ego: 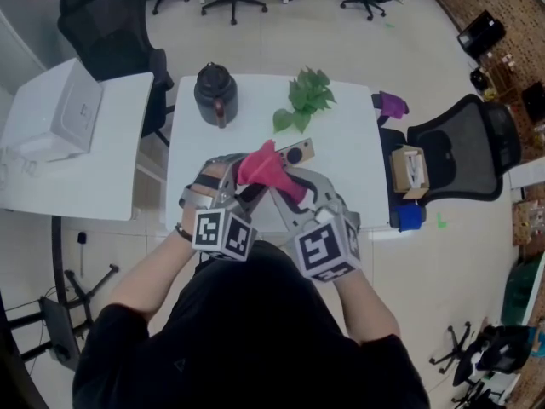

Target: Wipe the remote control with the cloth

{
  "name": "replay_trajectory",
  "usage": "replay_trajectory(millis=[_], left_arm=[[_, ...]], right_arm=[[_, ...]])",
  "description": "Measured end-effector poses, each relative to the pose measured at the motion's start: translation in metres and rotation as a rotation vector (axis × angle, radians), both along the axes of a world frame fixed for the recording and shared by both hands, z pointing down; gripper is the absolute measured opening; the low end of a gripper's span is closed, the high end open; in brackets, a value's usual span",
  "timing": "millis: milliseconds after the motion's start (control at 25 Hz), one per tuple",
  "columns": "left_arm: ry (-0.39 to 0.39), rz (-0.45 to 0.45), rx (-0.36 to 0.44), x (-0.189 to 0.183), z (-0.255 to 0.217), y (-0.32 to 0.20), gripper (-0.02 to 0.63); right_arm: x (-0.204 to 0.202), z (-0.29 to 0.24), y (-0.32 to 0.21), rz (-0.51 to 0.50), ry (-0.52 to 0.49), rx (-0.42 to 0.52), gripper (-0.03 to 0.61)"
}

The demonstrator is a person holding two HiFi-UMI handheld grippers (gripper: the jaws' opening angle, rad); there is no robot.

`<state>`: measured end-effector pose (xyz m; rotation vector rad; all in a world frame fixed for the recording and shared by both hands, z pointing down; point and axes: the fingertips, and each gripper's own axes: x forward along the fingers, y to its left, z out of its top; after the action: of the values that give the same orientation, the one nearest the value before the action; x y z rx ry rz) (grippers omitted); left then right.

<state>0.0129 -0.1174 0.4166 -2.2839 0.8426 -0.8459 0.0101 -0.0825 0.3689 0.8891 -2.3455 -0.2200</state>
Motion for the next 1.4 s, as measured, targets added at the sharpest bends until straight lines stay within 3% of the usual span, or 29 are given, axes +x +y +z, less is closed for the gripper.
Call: replay_trajectory(millis=[120,280,520,720,840,920,1000,1040,1120,1240,1320,1400], left_arm=[[-0.011,0.006,0.011,0.0,-0.001,0.0,0.209],[-0.022,0.031,0.049,0.0,-0.005,0.007,0.209],[-0.005,0.053,0.077,0.0,-0.011,0.016,0.209],[0.016,0.066,0.076,-0.001,-0.011,0.02,0.209],[0.036,0.069,0.061,0.0,-0.012,0.021,0.209],[0.084,0.063,0.01,0.0,-0.01,0.02,0.209],[0.241,0.038,-0.142,-0.001,-0.01,0.015,0.209],[0.378,0.017,-0.264,-0.002,-0.013,0.011,0.209],[0.729,-0.007,-0.551,-0.007,-0.022,0.001,0.209],[1.287,0.055,-0.943,-0.02,-0.036,-0.014,0.209],[1.57,0.101,-1.093,-0.032,-0.048,-0.024,0.209],[1.749,0.151,-1.166,-0.04,-0.058,-0.031,0.209]], right_arm=[[-0.018,0.009,0.006,-0.045,0.025,-0.02,0.092],[-0.014,0.012,0.003,-0.027,0.021,-0.033,0.092],[0.021,0.008,-0.015,0.072,-0.005,-0.001,0.092],[0.064,0.0,-0.031,0.225,-0.032,-0.008,0.092],[0.08,-0.003,-0.037,0.269,-0.04,-0.001,0.092],[0.082,-0.01,-0.038,0.271,-0.069,0.02,0.092],[0.08,-0.025,-0.038,0.245,-0.178,0.067,0.092],[0.081,-0.036,-0.037,0.236,-0.275,0.082,0.092],[0.09,-0.052,-0.033,0.245,-0.496,0.067,0.092],[0.099,-0.058,-0.029,0.265,-0.769,0.009,0.092],[0.092,-0.053,-0.024,0.241,-0.889,-0.059,0.092],[0.073,-0.042,-0.018,0.193,-0.946,-0.146,0.091]])
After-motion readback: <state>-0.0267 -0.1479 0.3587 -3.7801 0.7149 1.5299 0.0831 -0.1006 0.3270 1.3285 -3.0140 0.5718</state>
